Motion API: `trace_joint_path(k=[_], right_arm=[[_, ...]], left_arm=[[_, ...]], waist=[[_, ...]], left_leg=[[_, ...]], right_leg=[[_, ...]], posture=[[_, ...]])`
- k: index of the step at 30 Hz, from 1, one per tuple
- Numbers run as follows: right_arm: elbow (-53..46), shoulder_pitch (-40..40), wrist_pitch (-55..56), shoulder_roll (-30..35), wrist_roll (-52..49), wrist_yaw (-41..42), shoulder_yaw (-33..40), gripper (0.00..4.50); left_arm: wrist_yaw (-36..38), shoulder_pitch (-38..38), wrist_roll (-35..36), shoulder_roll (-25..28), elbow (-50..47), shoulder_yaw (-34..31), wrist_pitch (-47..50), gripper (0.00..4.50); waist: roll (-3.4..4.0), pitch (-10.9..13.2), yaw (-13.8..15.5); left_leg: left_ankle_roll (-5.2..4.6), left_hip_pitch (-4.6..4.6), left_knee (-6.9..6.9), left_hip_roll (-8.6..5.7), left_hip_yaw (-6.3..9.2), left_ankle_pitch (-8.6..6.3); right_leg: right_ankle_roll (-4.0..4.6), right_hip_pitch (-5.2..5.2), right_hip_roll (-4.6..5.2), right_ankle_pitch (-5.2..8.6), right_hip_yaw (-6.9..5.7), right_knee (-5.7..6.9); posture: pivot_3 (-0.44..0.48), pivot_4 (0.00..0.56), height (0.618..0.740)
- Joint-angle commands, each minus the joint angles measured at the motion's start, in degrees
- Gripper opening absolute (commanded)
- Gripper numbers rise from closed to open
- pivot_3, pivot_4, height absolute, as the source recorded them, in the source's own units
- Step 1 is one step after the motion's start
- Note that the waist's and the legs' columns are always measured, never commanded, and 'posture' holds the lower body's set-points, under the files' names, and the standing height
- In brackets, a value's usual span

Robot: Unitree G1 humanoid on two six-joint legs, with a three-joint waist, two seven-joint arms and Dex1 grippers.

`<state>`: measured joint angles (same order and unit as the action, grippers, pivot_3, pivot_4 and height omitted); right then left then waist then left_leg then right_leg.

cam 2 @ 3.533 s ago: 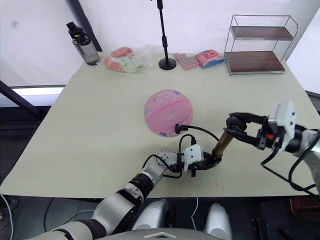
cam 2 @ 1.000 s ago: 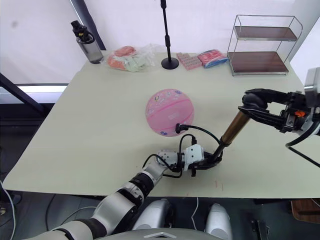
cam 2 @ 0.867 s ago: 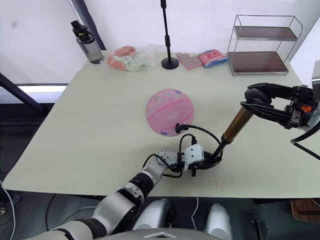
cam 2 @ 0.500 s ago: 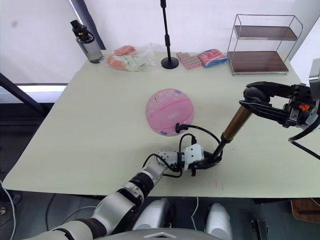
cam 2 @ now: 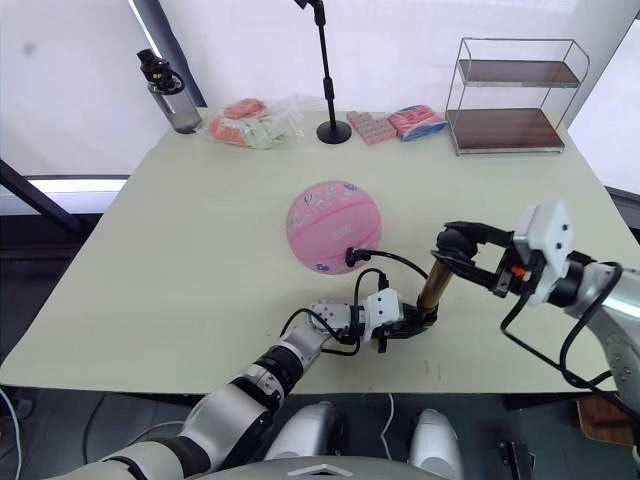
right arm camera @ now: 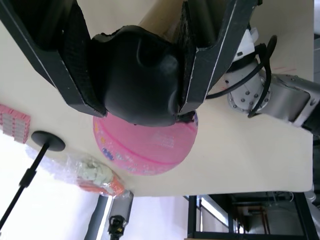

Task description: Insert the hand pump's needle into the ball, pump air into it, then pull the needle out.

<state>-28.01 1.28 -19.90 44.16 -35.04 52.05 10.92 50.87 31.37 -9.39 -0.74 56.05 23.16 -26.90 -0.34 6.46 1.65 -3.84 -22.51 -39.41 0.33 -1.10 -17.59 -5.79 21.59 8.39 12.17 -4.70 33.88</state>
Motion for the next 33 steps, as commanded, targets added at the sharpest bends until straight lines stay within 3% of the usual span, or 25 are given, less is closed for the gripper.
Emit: trace_joint_path(k=[1,15,17,18,22,23,27,33], right_arm=[[4.66,-2.69,2.61,-1.97,7.92,-0.51,-7.38,1.71],[10.03,-6.04,13.5,-5.44,16.44,-0.82,-13.05,1.71],[10.09,-6.14,13.85,-5.4,16.49,-0.97,-13.05,1.71],[10.04,-6.25,14.0,-5.39,16.55,-1.07,-13.04,1.71],[10.14,-6.46,14.69,-5.08,17.09,-1.28,-12.82,1.71],[10.16,-6.51,14.86,-4.93,17.2,-1.29,-12.69,1.71],[10.22,-6.28,15.29,-4.48,17.14,-1.34,-11.92,1.71],[7.91,-5.82,15.26,-3.83,15.12,-1.33,-9.7,1.71]], left_arm=[[0.16,-2.97,-3.55,1.74,5.29,2.37,2.41,1.12],[1.88,-2.44,-2.75,1.94,5.1,2.08,3.39,1.12],[2.47,-2.31,-2.33,1.89,4.93,1.81,3.9,2.1],[2.68,-2.21,-2.12,1.92,4.76,1.63,4.07,2.3],[4.14,-1.73,-0.91,2.29,3.42,0.83,4.44,4.19],[4.77,-1.75,-0.55,2.52,2.8,0.65,4.52,4.46],[7.73,-2.31,0.75,4.2,-1.52,0.1,4.7,4.46],[15.64,-6.97,7.38,9.68,-18.23,-1.74,9.98,4.46]], waist=[[-0.03,-0.1,-0.22],[0.04,-0.25,-0.78],[0.04,-0.25,-0.77],[0.04,-0.25,-0.77],[-0.06,-0.21,-0.76],[-0.08,-0.19,-0.76],[-0.1,-0.07,-0.85],[0.0,0.24,-0.9]], left_leg=[[0.0,0.02,0.0,0.02,0.0,0.0],[0.05,0.54,0.06,0.12,0.19,0.01],[0.06,0.55,0.06,0.16,0.2,0.01],[0.06,0.54,0.07,0.17,0.2,0.01],[0.06,0.54,0.12,0.17,0.19,0.01],[0.07,0.54,0.12,0.17,0.19,0.01],[0.07,0.54,0.15,0.19,0.2,0.0],[0.07,0.46,0.19,0.22,0.19,0.01]], right_leg=[[0.01,-0.01,-0.02,0.0,0.0,0.0],[0.21,-0.38,-0.26,0.14,0.12,0.0],[0.24,-0.39,-0.29,0.16,0.12,0.0],[0.27,-0.38,-0.31,0.16,0.12,0.0],[0.36,-0.38,-0.31,0.19,0.12,-0.01],[0.37,-0.38,-0.31,0.19,0.12,-0.02],[0.4,-0.36,-0.32,0.21,0.12,-0.02],[0.49,-0.24,-0.33,0.19,0.13,-0.01]], posture=[[0.0,0.15,0.736],[0.0,0.15,0.736],[0.0,0.15,0.736],[0.0,0.15,0.736],[0.0,0.15,0.736],[0.0,0.15,0.736],[0.0,0.15,0.736],[0.0,0.15,0.736]])
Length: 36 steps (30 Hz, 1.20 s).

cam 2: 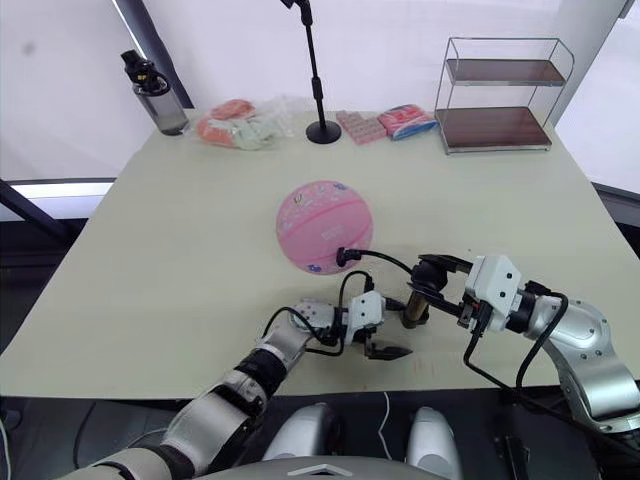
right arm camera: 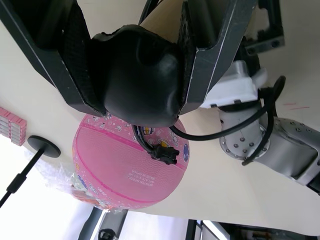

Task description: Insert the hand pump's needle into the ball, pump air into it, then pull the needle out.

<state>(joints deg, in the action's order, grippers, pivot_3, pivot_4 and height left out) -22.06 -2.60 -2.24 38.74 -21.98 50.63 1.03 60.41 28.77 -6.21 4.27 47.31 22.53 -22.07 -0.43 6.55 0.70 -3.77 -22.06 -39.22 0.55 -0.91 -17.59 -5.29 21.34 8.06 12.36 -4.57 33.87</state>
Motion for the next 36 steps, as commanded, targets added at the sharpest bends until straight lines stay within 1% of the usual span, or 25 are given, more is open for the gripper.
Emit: trace_joint_path(k=[1,5,8,11,13,15,17,19,22,26,30,36], right_arm=[[1.35,-2.14,-2.7,1.68,1.75,-0.02,0.42,1.71],[-0.46,-2.71,-4.59,2.27,2.38,-2.04,1.77,1.71],[-0.9,-2.83,-4.57,2.88,1.48,-1.77,2.99,1.71],[-0.54,-1.86,-4.42,5.11,0.38,-0.44,5.89,1.71],[-0.38,-1.04,-5.02,6.42,-0.56,-0.12,7.34,1.71],[0.45,-0.57,-4.27,7.93,1.29,-0.66,8.1,1.71],[1.63,-0.59,-2.88,9.18,3.17,-0.77,8.6,1.71],[2.72,-0.59,-1.91,9.87,3.68,-0.73,9.37,1.71],[4.52,0.1,-1.11,11.4,4.07,-0.65,11.2,1.71],[6.6,1.67,-0.4,14.88,4.94,-0.21,12.87,1.71],[7.15,3.48,-0.33,16.39,3.31,1.13,13.05,1.71],[9.12,5.91,5.6,19.22,10.16,2.57,10.46,1.71]], left_arm=[[7.32,-5.27,5.63,5.64,-12.53,-1.49,6.6,4.46],[10.35,-10.15,11.53,11.99,-28.38,-4.07,14.1,4.46],[10.09,-12.5,13.56,15.16,-35.27,-4.98,17.87,4.46],[10.39,-15.1,16.8,20.31,-42.77,-8.33,21.24,4.46],[10.68,-16.09,18.83,22.75,-46.26,-9.77,23.43,4.46],[10.92,-16.9,20.87,24.7,-49.54,-10.93,25.34,4.46],[12.21,-17.57,24.54,26.54,-52.41,-12.88,27.7,4.46],[13.25,-18.0,27.9,28.17,-54.6,-14.53,30.19,4.46],[14.14,-18.51,30.9,30.77,-57.12,-16.68,32.19,4.46],[14.92,-18.73,32.75,33.64,-58.87,-18.33,33.1,4.46],[15.06,-18.46,33.99,34.64,-59.73,-18.91,33.61,4.46],[14.42,-17.63,33.92,34.56,-59.85,-18.44,33.55,4.46]], waist=[[0.19,0.44,0.1],[0.46,0.95,0.1],[0.61,1.14,0.53],[0.62,1.36,0.51],[0.64,1.54,0.51],[0.73,1.64,0.55],[0.83,1.81,0.82],[0.77,1.87,0.97],[0.74,1.95,1.21],[0.77,2.17,1.54],[0.74,2.4,1.66],[0.73,2.52,1.55]], left_leg=[[0.01,-0.02,0.0,0.02,0.0,0.01],[0.2,-0.48,-0.02,0.01,0.0,0.13],[0.31,-0.6,-0.03,-0.06,0.05,0.21],[0.29,-0.63,-0.11,-0.12,0.05,0.2],[0.29,-0.63,-0.13,-0.11,0.07,0.21],[0.31,-0.64,-0.13,-0.11,0.09,0.22],[0.33,-0.65,-0.13,-0.14,0.08,0.24],[0.53,-0.68,-0.11,-0.16,0.1,0.35],[0.59,-0.69,-0.11,-0.2,0.09,0.39],[0.6,-0.69,-0.14,-0.24,0.02,0.4],[0.68,-0.7,-0.14,-0.26,0.05,0.46],[0.76,-0.73,-0.11,-0.29,-0.04,0.51]], right_leg=[[0.07,0.02,-0.01,-0.03,0.0,0.0],[0.13,0.47,-0.01,-0.1,0.04,0.04],[0.13,0.53,-0.01,-0.12,0.03,0.03],[0.17,0.5,0.03,-0.1,0.05,0.0],[0.17,0.51,0.02,-0.11,0.05,0.02],[0.18,0.51,0.0,-0.11,0.03,0.04],[0.15,0.51,0.0,-0.12,0.04,0.05],[0.07,0.52,-0.01,-0.16,0.04,0.03],[-0.05,0.51,-0.05,-0.22,0.03,0.03],[-0.06,0.5,-0.04,-0.23,0.07,0.02],[-0.06,0.51,-0.07,-0.22,0.06,0.07],[-0.07,0.51,-0.15,-0.23,0.06,0.09]], posture=[[0.0,0.15,0.736],[0.0,0.15,0.736],[0.0,0.15,0.736],[0.0,0.15,0.736],[0.0,0.15,0.736],[0.0,0.15,0.736],[0.0,0.15,0.736],[0.0,0.15,0.736],[0.0,0.15,0.736],[0.0,0.15,0.736],[0.0,0.15,0.736],[0.0,0.15,0.736]])
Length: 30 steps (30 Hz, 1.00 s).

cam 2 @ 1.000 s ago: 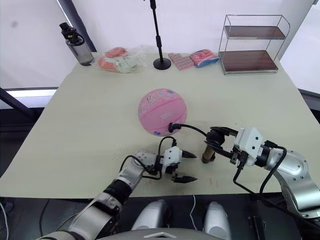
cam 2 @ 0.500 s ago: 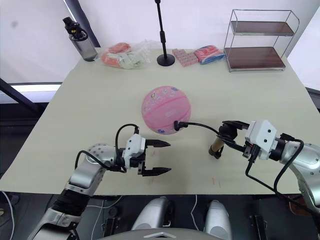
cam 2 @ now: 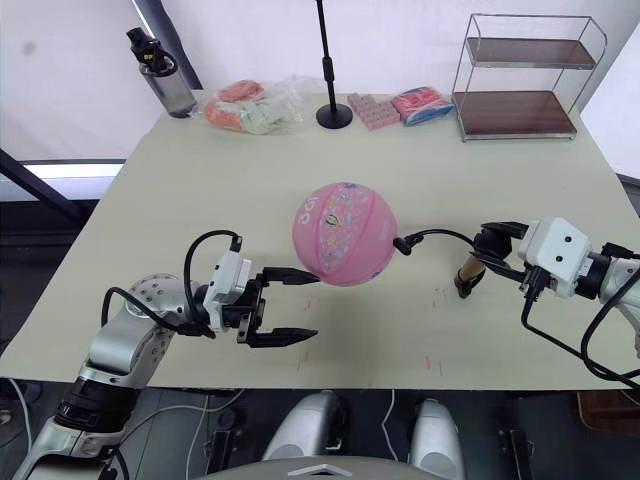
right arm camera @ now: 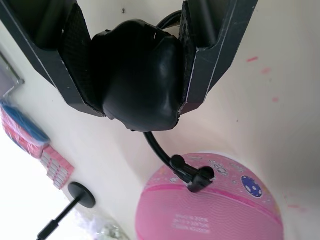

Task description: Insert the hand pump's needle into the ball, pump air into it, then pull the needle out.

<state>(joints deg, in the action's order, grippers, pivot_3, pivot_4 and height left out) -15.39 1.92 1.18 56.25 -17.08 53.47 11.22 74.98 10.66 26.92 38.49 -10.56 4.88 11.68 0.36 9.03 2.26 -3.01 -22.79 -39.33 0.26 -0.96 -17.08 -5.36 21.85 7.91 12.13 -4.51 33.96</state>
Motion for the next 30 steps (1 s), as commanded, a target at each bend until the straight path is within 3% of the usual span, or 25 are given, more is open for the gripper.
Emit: trace_joint_path(k=[1,8,20,29,30], right_arm=[[2.88,2.05,2.7,1.78,5.88,-0.47,0.12,1.71],[2.7,6.88,6.55,1.03,10.09,-0.73,-2.1,1.71],[1.54,2.5,23.5,-0.71,26.57,-5.89,-9.16,1.71],[0.22,1.18,25.23,-3.67,26.46,-5.93,-13.18,1.71],[0.21,0.89,25.44,-3.44,25.56,-5.23,-13.48,2.47]], left_arm=[[-0.25,0.58,0.85,0.26,-2.04,-0.71,-0.14,4.46],[-0.76,1.03,1.82,-0.53,-1.87,-1.1,-0.11,4.46],[-0.85,2.0,3.08,-0.43,-1.45,-2.25,-0.02,4.46],[-0.44,2.81,4.41,0.5,-2.36,-3.33,0.59,4.46],[-0.43,2.75,4.48,0.62,-2.63,-3.42,0.64,4.5]], waist=[[-0.12,0.11,-0.02],[-0.03,0.41,-0.3],[-0.06,0.46,-0.68],[-0.08,0.47,-1.57],[-0.08,0.47,-1.56]], left_leg=[[0.0,0.0,0.0,0.0,-0.09,0.0],[0.11,-0.06,0.01,0.02,-0.21,0.06],[0.34,-0.03,0.03,0.06,-0.21,0.2],[0.51,0.1,0.02,0.22,-0.15,0.3],[0.52,0.12,0.02,0.22,-0.15,0.3]], right_leg=[[0.0,0.0,-0.01,0.0,0.0,-0.01],[-0.01,0.04,-0.05,0.0,0.0,0.01],[-0.02,0.03,-0.12,0.0,0.0,0.08],[0.01,0.04,-0.28,0.01,0.02,0.38],[0.02,0.05,-0.28,0.02,0.02,0.44]], posture=[[0.0,0.15,0.736],[0.0,0.15,0.736],[0.0,0.15,0.736],[0.0,0.15,0.736],[0.0,0.15,0.736]])
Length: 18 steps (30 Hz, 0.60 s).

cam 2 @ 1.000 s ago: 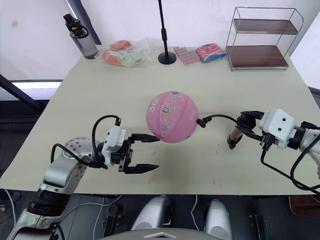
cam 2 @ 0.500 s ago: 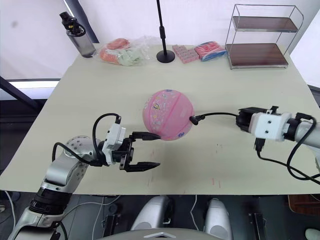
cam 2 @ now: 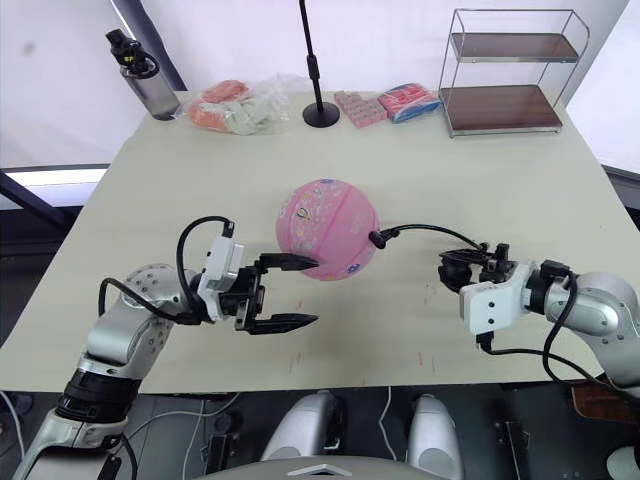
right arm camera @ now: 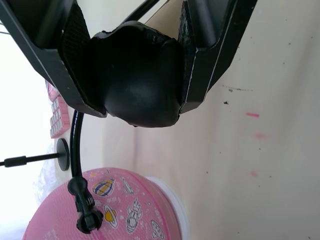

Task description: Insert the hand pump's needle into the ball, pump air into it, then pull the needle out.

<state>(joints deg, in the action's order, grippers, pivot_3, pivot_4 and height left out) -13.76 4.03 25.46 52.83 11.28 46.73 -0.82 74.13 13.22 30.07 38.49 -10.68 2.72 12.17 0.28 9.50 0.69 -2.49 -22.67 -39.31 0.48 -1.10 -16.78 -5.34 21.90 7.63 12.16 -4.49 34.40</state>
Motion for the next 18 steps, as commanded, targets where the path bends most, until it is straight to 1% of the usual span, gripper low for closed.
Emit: trace_joint_path(k=[1,2,5,10,12,18], right_arm=[[-1.52,-1.75,1.19,0.4,-4.3,2.74,-1.9,2.67],[-1.59,-2.21,1.4,0.78,-5.57,3.79,-2.24,3.0],[-1.34,-2.73,1.85,1.33,-7.82,5.46,-2.63,4.45],[-0.25,-3.14,2.26,1.68,-10.24,6.37,-2.02,4.45],[-0.43,-4.1,0.71,1.03,-13.26,6.39,-1.12,4.45],[-4.72,-10.24,-9.81,-3.15,-28.62,5.59,3.38,4.45]], left_arm=[[0.46,0.19,1.44,0.75,-2.65,-1.37,0.13,4.5],[0.46,0.2,1.5,0.85,-2.71,-1.44,0.09,4.5],[0.41,0.27,1.54,1.02,-2.67,-1.51,-0.07,4.5],[0.4,0.54,1.85,1.19,-2.51,-1.97,-0.13,4.5],[0.22,0.81,1.98,1.1,-2.13,-2.43,-0.25,4.5],[-2.3,2.94,2.82,-0.27,-1.25,-3.89,0.51,4.5]], waist=[[0.0,0.0,0.06],[-0.03,0.02,0.19],[-0.04,0.04,0.16],[-0.11,0.09,0.03],[-0.12,0.09,0.05],[-0.16,0.12,0.2]], left_leg=[[0.0,0.02,0.0,0.0,0.0,0.0],[0.0,0.02,0.0,0.0,0.02,0.0],[0.0,0.01,-0.03,0.0,0.02,0.0],[0.0,0.07,-0.1,0.01,0.01,0.0],[0.02,0.08,-0.1,0.01,0.02,0.01],[0.04,0.04,-0.12,0.01,0.03,0.03]], right_leg=[[0.03,0.0,0.0,0.02,0.0,0.04],[0.05,0.0,0.0,0.03,0.0,0.06],[0.09,0.01,0.0,0.05,0.0,0.11],[0.1,0.03,0.0,0.05,0.07,0.28],[0.15,0.09,0.0,0.08,0.07,0.39],[0.18,0.13,0.0,0.07,0.08,0.45]], posture=[[0.0,0.15,0.736],[0.0,0.15,0.736],[0.0,0.15,0.736],[0.0,0.15,0.736],[0.0,0.15,0.736],[0.0,0.15,0.736]])
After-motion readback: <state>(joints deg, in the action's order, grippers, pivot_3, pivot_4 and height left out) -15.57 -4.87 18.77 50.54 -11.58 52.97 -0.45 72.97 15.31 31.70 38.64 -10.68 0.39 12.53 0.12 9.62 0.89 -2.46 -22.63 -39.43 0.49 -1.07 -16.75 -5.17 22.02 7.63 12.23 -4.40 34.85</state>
